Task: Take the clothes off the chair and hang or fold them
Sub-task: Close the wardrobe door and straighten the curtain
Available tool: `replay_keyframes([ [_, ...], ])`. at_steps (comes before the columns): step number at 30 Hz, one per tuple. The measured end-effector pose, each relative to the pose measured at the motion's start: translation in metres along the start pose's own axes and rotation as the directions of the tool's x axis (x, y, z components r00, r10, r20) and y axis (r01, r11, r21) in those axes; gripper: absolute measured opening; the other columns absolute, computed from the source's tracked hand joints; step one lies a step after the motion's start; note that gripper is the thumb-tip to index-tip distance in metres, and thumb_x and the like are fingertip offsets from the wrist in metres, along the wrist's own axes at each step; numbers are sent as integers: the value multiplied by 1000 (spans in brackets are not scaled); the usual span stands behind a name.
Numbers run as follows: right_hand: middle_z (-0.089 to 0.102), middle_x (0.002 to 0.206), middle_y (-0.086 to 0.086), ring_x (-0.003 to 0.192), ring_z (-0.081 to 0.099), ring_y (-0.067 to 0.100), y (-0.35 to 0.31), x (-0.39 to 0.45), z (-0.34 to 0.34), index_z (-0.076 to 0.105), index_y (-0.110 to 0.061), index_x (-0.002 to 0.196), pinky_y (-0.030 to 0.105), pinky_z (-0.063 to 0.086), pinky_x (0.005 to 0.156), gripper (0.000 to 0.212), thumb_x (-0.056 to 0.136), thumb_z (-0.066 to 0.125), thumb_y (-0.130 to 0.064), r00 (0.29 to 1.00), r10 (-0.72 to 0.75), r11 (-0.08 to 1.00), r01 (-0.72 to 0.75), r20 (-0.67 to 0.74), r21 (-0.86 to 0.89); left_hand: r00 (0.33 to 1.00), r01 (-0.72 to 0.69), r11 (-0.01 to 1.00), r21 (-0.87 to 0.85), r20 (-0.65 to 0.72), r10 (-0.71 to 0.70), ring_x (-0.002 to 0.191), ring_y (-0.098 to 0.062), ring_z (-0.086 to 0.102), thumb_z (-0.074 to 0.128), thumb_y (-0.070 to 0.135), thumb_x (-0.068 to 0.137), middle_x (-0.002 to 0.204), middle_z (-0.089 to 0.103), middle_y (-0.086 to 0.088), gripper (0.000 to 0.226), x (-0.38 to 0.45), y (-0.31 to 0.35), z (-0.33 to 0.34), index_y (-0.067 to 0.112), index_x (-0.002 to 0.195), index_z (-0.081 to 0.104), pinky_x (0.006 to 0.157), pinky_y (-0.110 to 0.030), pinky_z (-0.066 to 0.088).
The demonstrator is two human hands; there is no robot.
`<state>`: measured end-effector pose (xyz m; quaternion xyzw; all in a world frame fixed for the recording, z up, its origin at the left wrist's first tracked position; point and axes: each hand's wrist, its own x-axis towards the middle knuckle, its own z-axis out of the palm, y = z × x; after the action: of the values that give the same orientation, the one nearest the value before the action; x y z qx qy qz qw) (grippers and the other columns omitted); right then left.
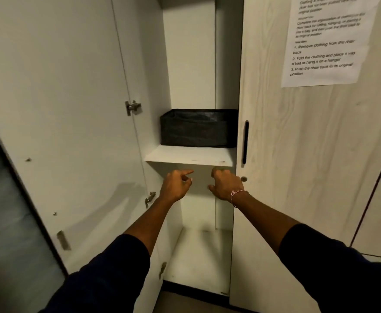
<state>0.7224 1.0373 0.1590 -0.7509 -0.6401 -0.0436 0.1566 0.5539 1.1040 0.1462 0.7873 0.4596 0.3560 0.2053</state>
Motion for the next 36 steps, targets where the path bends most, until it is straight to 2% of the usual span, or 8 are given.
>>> replay_keyframes([
  [7, 58, 128, 13, 115, 59, 31, -73, -56, 9, 52, -12, 130, 42, 53, 92, 49, 92, 68, -39, 993, -114, 993, 113, 38, 35, 978, 150, 986, 72, -157, -137, 96, -24, 69, 62, 26, 96, 107, 74, -8, 30, -92, -32, -69, 19, 123, 70, 88, -33, 54],
  [11, 59, 128, 12, 115, 58, 31, -110, -70, 12, 53, -13, 129, 44, 53, 94, 49, 91, 69, -39, 984, -172, 985, 170, 54, 33, 917, 238, 967, 93, -350, -192, 83, -25, 69, 61, 30, 94, 88, 74, -6, 22, -125, -47, -110, 13, 96, 75, 70, -30, 53],
  [16, 59, 127, 11, 112, 60, 30, -158, -73, 15, 55, -14, 128, 45, 54, 92, 47, 91, 70, -40, 963, -258, 966, 256, 73, 44, 705, 434, 896, 93, -654, -273, 71, -35, 65, 56, 30, 94, 75, 68, -13, 31, -157, -66, -163, 7, 75, 64, 59, -32, 43],
  [21, 59, 127, 10, 110, 60, 28, -190, -66, 23, 56, -14, 127, 41, 54, 89, 43, 93, 67, -37, 946, -312, 950, 307, 86, 63, 472, 333, 936, -114, -839, -270, 91, -34, 58, 61, 24, 92, 98, 59, -16, 22, -173, -97, -201, 4, 97, 53, 69, -40, 46],
  [24, 58, 129, 9, 112, 59, 28, -198, -63, 28, 56, -16, 126, 40, 53, 88, 44, 91, 69, -39, 938, -331, 943, 325, 99, 69, 504, 330, 915, -233, -776, -379, 105, -34, 57, 66, 27, 91, 115, 57, -18, 39, -172, -116, -220, 4, 119, 51, 84, -44, 50],
  [30, 60, 129, 7, 112, 60, 28, -198, -64, 37, 58, -18, 122, 40, 53, 88, 43, 88, 71, -40, 937, -329, 943, 321, 118, 84, 682, 233, 923, -307, -625, -381, 104, -14, 57, 65, 16, 95, 119, 61, -2, 44, -174, -124, -236, 4, 136, 54, 88, -24, 44],
  [33, 60, 127, 8, 110, 60, 28, -192, -68, 38, 59, -18, 121, 38, 52, 87, 41, 89, 71, -41, 943, -311, 950, 303, 122, 79, 664, 230, 894, -384, -609, -433, 111, -24, 62, 62, 27, 98, 120, 65, -8, 40, -170, -119, -237, 6, 131, 58, 89, -26, 44],
  [36, 58, 130, 9, 113, 60, 28, -185, -72, 37, 58, -18, 125, 37, 50, 88, 45, 89, 71, -41, 946, -301, 953, 292, 120, 82, 583, 320, 841, -437, -609, -538, 115, -34, 58, 33, 48, 106, 120, 64, -15, 54, -163, -112, -243, 5, 121, 64, 97, -39, 43],
])
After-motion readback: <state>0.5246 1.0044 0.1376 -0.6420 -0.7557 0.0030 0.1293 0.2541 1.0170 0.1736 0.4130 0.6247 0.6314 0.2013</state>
